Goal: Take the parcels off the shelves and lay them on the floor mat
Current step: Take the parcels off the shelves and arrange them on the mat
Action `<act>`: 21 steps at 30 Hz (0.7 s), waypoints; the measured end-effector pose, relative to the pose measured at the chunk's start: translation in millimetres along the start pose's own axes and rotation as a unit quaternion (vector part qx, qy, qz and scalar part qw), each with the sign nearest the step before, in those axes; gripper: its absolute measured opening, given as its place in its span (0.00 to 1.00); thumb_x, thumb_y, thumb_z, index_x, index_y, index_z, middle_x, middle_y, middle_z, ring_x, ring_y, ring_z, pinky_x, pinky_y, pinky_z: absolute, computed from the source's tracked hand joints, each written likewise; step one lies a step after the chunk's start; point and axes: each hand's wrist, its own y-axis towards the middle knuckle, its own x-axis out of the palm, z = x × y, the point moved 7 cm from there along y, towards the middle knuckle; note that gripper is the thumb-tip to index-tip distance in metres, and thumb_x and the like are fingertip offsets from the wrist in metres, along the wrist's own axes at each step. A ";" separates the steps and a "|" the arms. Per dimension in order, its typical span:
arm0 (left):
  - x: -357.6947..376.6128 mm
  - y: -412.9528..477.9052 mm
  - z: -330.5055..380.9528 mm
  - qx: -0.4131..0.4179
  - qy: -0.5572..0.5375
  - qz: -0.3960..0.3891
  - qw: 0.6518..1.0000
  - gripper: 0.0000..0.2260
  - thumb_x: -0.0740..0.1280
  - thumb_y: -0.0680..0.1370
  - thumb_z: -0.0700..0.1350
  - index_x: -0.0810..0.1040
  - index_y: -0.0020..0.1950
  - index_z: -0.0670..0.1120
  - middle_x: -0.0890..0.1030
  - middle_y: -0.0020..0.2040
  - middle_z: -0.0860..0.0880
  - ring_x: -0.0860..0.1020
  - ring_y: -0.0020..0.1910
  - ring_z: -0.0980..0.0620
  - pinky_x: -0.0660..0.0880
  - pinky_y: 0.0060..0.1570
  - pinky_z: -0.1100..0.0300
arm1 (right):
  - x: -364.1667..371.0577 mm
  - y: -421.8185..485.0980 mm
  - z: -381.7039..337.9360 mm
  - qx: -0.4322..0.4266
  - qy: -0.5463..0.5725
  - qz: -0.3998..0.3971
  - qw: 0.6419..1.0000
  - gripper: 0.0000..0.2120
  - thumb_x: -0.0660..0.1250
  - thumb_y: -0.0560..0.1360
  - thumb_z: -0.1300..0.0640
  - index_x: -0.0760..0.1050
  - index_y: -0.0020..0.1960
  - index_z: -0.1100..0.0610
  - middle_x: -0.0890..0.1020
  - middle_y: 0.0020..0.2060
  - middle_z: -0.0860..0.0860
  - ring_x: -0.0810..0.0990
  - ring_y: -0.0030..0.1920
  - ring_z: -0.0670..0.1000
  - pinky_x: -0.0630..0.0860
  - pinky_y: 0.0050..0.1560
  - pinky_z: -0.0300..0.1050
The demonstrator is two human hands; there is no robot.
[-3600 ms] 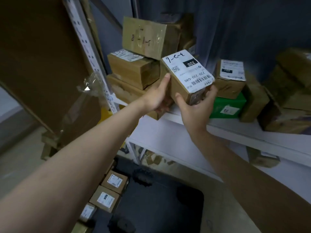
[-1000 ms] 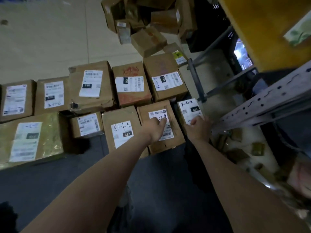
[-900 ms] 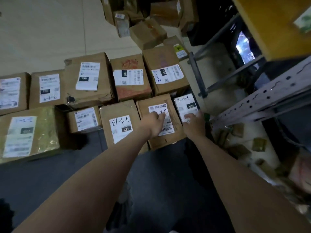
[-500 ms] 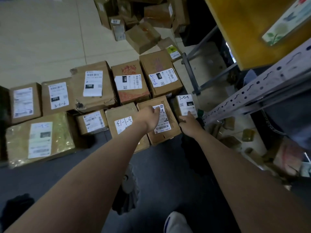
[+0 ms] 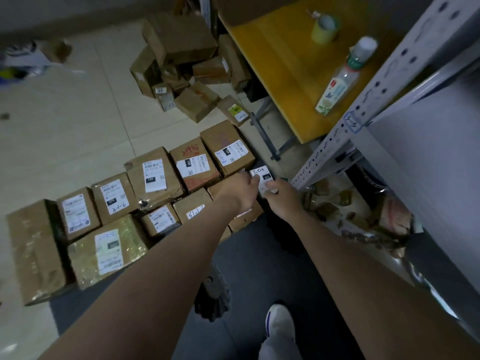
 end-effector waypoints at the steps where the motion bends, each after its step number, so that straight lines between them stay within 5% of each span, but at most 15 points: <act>1: -7.7 -8.7 15.9 0.013 0.012 -0.006 1.000 0.17 0.52 0.85 0.52 0.74 0.55 0.41 0.78 0.53 0.40 0.77 0.50 0.43 0.70 0.46 0.55 | -13.8 -10.0 -12.0 -0.006 0.006 0.014 1.000 0.15 0.62 0.80 0.61 0.77 0.64 0.61 0.78 0.63 0.55 0.76 0.61 0.53 0.68 0.55 0.40; 5: -30.6 -45.1 79.2 0.057 0.047 -0.034 0.997 0.16 0.51 0.84 0.54 0.71 0.49 0.46 0.77 0.48 0.44 0.74 0.41 0.49 0.64 0.35 0.58 | -86.2 -53.0 -63.7 -0.049 0.027 0.132 0.990 0.09 0.62 0.79 0.64 0.81 0.51 0.56 0.79 0.48 0.50 0.77 0.49 0.48 0.71 0.50 0.42; 9: -44.7 -92.1 154.1 0.134 0.068 -0.054 0.987 0.18 0.51 0.84 0.56 0.74 0.51 0.45 0.80 0.52 0.41 0.76 0.46 0.45 0.69 0.41 0.55 | -161.0 -102.3 -106.7 -0.069 0.041 0.234 0.969 0.09 0.62 0.76 0.66 0.81 0.46 0.59 0.82 0.46 0.50 0.78 0.45 0.46 0.72 0.45 0.37; 13: -50.1 -152.8 240.4 0.203 0.064 -0.083 0.974 0.21 0.51 0.85 0.55 0.74 0.66 0.44 0.80 0.60 0.39 0.77 0.57 0.41 0.73 0.53 0.53 | -244.2 -172.9 -144.9 -0.104 0.088 0.359 0.923 0.10 0.66 0.74 0.71 0.77 0.41 0.58 0.79 0.41 0.49 0.73 0.39 0.38 0.65 0.43 0.23; 16: -62.0 -194.0 298.6 0.245 0.059 -0.088 0.964 0.20 0.51 0.85 0.54 0.75 0.65 0.42 0.80 0.59 0.38 0.77 0.58 0.40 0.74 0.57 0.50 | -299.4 -220.9 -170.0 -0.135 0.128 0.421 0.888 0.11 0.67 0.74 0.72 0.79 0.42 0.58 0.80 0.41 0.48 0.77 0.42 0.43 0.70 0.46 0.28; 21: -76.3 -264.6 401.1 0.344 0.105 -0.107 0.927 0.17 0.52 0.84 0.54 0.75 0.53 0.45 0.81 0.50 0.40 0.77 0.45 0.44 0.68 0.40 0.55 | -403.5 -301.8 -205.9 -0.180 0.135 0.500 0.836 0.11 0.62 0.70 0.68 0.79 0.43 0.56 0.81 0.40 0.48 0.78 0.42 0.44 0.76 0.43 0.38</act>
